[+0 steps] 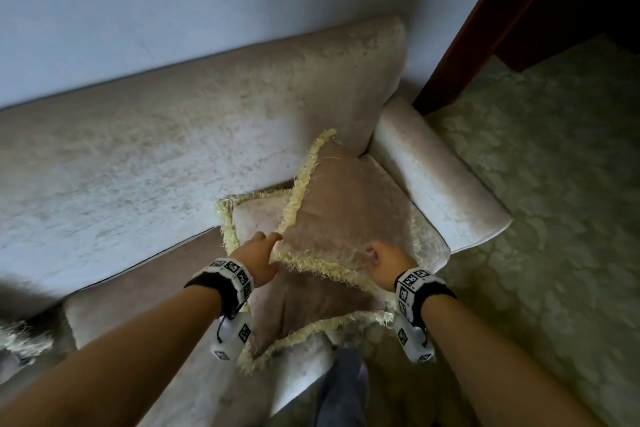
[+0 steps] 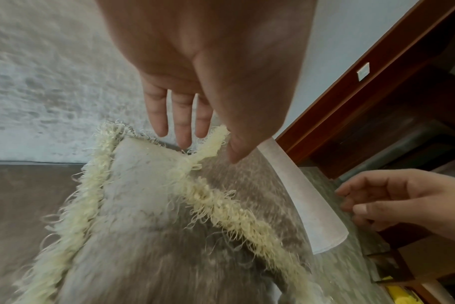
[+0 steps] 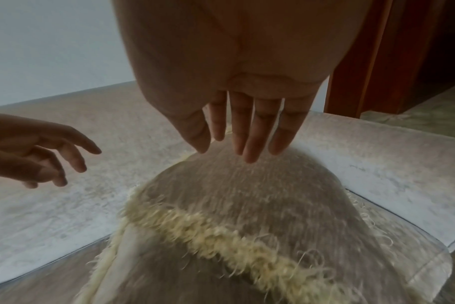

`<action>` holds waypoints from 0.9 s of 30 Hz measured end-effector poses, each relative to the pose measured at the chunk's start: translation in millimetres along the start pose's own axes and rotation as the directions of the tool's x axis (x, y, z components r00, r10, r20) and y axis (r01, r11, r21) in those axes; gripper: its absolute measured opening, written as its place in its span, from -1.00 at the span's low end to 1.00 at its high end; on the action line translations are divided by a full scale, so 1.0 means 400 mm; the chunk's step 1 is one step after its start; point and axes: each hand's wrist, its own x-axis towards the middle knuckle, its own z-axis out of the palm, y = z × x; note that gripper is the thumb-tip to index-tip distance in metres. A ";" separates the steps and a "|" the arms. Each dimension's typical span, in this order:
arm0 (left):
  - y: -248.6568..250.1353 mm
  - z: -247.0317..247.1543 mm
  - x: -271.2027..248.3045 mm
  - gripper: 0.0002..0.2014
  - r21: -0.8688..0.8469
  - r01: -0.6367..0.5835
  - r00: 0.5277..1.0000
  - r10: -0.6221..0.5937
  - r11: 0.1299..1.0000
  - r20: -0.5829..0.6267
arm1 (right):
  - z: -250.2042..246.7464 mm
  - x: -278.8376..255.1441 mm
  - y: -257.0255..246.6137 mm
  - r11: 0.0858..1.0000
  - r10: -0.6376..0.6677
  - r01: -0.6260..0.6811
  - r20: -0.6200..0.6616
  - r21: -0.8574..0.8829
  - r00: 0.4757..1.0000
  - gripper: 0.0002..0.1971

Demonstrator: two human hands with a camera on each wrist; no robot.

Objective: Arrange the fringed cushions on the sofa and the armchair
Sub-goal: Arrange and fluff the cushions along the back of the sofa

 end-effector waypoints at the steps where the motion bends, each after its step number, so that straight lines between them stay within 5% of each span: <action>1: 0.023 -0.010 0.036 -0.39 0.002 0.007 1.000 -0.007 1.000 -0.010 | -0.018 0.036 0.029 1.000 0.002 -0.002 0.005 0.016 1.000 -0.59; 14: 0.234 -0.026 0.411 -0.19 0.115 0.215 0.975 -0.206 0.970 -0.082 | -0.145 0.454 0.481 0.985 0.032 -0.060 0.172 0.159 0.984 -0.15; 20: 0.206 0.013 0.529 0.16 0.255 0.250 0.965 -0.262 0.934 0.016 | -0.036 0.603 0.579 0.969 -0.048 -0.027 0.296 0.245 0.954 0.27; 27: 0.197 0.035 0.651 0.58 0.293 0.233 0.944 -0.288 0.927 0.159 | 0.107 0.680 0.595 0.916 -0.066 -0.073 0.329 0.395 0.942 0.36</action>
